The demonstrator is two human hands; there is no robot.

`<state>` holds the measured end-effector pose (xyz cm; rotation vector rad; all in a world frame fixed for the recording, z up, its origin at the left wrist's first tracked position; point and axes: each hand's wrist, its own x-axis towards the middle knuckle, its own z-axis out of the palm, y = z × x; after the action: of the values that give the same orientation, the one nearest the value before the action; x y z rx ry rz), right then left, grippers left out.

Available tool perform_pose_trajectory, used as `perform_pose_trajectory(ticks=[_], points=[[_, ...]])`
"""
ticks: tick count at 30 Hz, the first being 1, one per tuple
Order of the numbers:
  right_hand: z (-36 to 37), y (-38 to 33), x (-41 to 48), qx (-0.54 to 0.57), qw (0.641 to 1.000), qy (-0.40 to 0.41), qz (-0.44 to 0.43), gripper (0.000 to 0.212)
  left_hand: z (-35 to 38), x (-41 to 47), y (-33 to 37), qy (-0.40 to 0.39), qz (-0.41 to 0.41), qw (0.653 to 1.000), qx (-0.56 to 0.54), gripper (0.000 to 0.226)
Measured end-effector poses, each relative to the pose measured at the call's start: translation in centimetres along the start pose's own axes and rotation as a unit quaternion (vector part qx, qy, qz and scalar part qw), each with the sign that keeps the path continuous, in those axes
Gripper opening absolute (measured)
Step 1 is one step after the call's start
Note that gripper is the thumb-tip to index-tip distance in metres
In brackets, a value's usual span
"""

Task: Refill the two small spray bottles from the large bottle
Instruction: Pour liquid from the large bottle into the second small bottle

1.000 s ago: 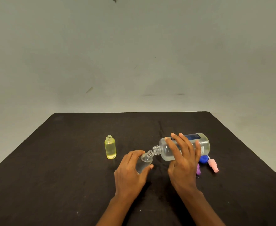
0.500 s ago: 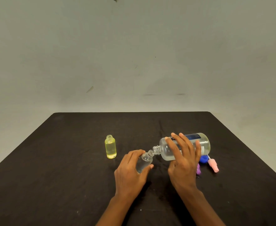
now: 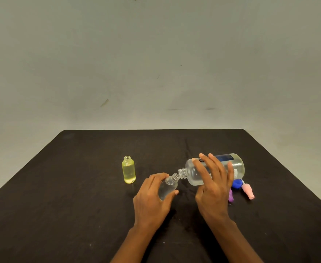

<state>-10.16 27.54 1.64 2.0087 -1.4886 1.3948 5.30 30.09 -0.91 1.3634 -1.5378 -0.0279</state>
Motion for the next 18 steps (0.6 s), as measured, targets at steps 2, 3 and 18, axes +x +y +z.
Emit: perform_pose_trajectory(ticks=[2, 3, 18], points=[[-0.01, 0.06, 0.04, -0.002, 1.0, 0.0, -0.001, 0.078, 0.02, 0.03, 0.01, 0.001, 0.003, 1.0, 0.001, 0.05], [-0.01, 0.08, 0.04, -0.003, 1.0, 0.0, -0.001, 0.078, 0.01, 0.04, 0.01, 0.001, 0.004, 1.0, 0.001, 0.05], [-0.03, -0.01, 0.01, -0.005, 1.0, 0.0, 0.002, 0.079, -0.01, 0.0, -0.02, 0.006, 0.008, 1.0, 0.0, 0.052]])
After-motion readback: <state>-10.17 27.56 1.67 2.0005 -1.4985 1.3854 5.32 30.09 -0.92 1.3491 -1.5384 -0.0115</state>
